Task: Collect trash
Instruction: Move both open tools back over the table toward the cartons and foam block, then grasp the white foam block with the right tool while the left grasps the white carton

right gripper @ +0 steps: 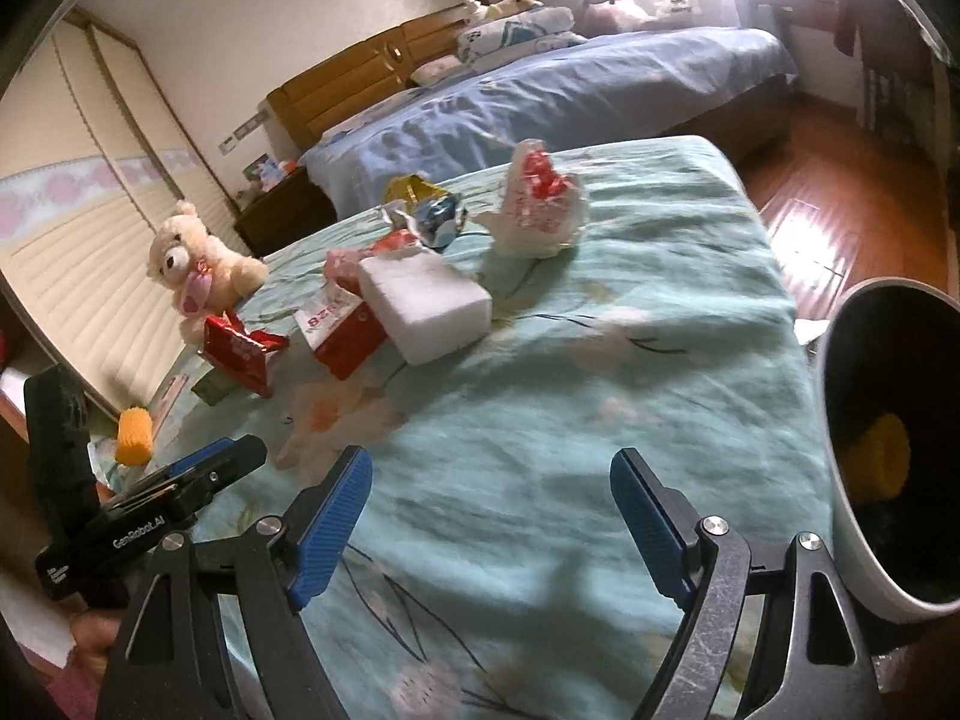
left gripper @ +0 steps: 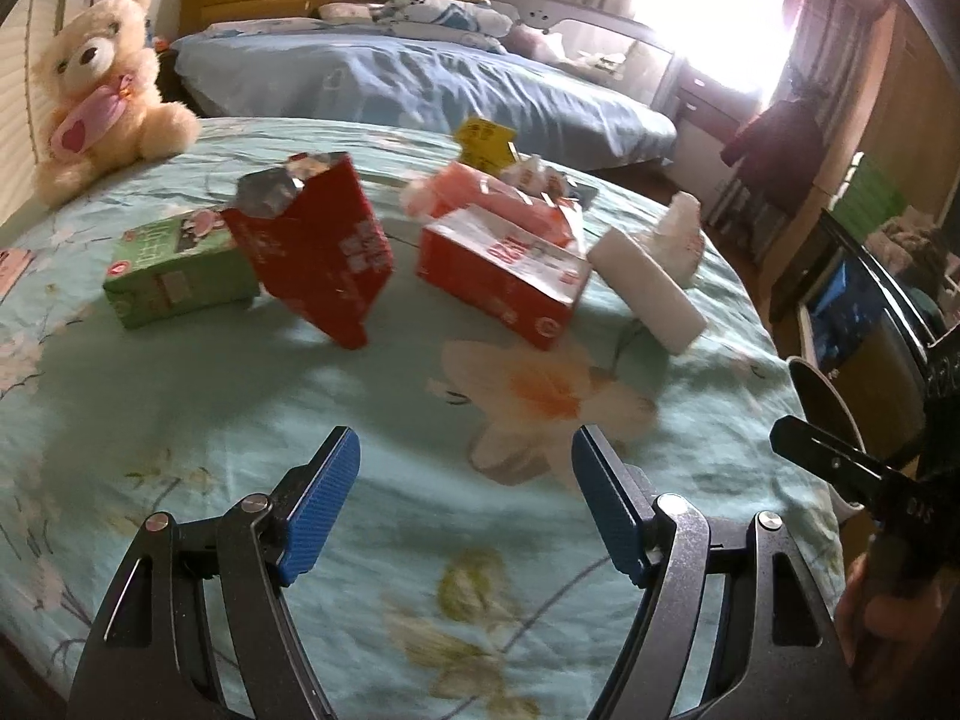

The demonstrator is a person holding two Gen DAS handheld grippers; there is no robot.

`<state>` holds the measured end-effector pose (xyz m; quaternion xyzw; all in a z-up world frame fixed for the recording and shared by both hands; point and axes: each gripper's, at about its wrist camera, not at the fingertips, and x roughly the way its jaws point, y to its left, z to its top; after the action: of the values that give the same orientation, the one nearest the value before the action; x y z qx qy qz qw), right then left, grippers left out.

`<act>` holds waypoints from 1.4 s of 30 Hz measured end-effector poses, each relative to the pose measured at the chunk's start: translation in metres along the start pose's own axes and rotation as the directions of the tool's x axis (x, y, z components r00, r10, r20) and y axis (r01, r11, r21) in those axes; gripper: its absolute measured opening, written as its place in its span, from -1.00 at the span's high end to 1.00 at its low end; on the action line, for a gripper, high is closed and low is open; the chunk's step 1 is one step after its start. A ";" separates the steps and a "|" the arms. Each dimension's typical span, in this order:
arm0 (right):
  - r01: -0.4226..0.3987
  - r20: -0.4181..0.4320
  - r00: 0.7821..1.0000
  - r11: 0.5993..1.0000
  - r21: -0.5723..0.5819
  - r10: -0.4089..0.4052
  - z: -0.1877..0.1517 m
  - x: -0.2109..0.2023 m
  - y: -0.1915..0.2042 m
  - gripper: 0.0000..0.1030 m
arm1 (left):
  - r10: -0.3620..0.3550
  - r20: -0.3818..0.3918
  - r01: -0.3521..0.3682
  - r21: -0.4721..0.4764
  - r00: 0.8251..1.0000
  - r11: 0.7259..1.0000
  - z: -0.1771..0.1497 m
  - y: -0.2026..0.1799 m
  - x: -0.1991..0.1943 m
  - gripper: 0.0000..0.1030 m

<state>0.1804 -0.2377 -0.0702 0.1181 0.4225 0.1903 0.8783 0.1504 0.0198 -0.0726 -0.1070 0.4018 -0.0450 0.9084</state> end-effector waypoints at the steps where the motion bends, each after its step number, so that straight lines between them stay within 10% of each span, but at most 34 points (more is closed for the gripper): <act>1: -0.002 -0.004 1.000 1.000 -0.006 0.002 0.001 0.003 0.002 -0.62 | 0.005 0.000 -0.005 -0.006 1.000 1.000 0.001 0.003 0.000 -0.45; 27: -0.048 -0.057 0.997 0.997 -0.063 0.044 0.054 0.072 0.018 -0.63 | 0.074 0.047 -0.070 -0.090 0.996 0.993 0.049 0.045 0.022 -0.43; 31: -0.043 -0.055 0.998 0.998 -0.055 0.039 0.056 0.078 0.020 -0.57 | 0.052 0.033 -0.049 -0.091 0.998 0.995 0.051 0.046 0.029 0.26; 33: -0.023 -0.047 0.999 0.998 -0.064 0.020 0.056 0.078 0.021 -0.09 | 0.040 0.017 -0.038 -0.086 0.999 0.996 0.050 0.046 0.032 0.92; 42: 0.000 -0.003 1.000 0.998 -0.055 0.000 0.036 0.048 0.013 -0.01 | 0.016 0.052 -0.016 -0.001 0.999 1.000 0.040 0.023 0.016 0.99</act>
<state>0.2330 -0.2068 -0.0764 0.0935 0.4186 0.2019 0.8805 0.1910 0.0462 -0.0633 -0.1050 0.3790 -0.0347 0.9187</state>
